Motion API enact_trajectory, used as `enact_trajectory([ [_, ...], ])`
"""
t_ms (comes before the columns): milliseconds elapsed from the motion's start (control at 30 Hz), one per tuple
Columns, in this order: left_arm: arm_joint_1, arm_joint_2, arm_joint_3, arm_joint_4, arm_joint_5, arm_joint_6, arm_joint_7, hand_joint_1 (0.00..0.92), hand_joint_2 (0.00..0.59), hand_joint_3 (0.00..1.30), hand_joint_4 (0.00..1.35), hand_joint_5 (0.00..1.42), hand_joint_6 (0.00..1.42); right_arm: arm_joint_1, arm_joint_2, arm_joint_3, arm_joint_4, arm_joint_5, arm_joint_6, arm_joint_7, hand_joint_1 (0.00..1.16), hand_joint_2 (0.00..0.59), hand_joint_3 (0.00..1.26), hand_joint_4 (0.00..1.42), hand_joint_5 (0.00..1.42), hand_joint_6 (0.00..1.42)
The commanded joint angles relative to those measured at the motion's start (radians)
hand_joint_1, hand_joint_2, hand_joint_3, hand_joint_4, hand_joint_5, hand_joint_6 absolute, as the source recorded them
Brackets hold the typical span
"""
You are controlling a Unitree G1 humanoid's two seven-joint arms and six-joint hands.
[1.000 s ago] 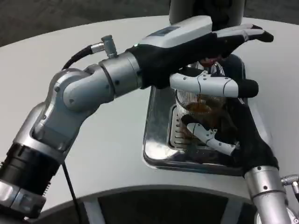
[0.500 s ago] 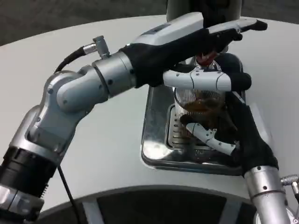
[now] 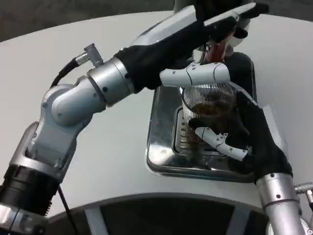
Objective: Grasp the cup under the faucet to collect the drink, then remove the cup.
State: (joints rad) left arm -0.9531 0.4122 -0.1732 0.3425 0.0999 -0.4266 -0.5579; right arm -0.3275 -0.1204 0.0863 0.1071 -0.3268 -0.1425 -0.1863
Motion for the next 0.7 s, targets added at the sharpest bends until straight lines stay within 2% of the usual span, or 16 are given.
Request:
enact_trajectory([
  [33,0.027,0.005,0.024,0.001,-0.012,-0.002,0.006,0.0,0.082,0.07,0.05,0.17,0.21,0.029,0.012,0.007,-0.003,-0.001,-0.001,-0.002,0.76,0.251,0.25,0.31,0.37,0.36],
  [700,0.061,-0.012,0.086,-0.098,-0.07,-0.01,0.016,0.0,0.086,0.08,0.1,0.23,0.27,0.044,0.016,0.002,-0.023,0.001,-0.014,-0.016,0.76,0.251,0.31,0.36,0.41,0.4],
])
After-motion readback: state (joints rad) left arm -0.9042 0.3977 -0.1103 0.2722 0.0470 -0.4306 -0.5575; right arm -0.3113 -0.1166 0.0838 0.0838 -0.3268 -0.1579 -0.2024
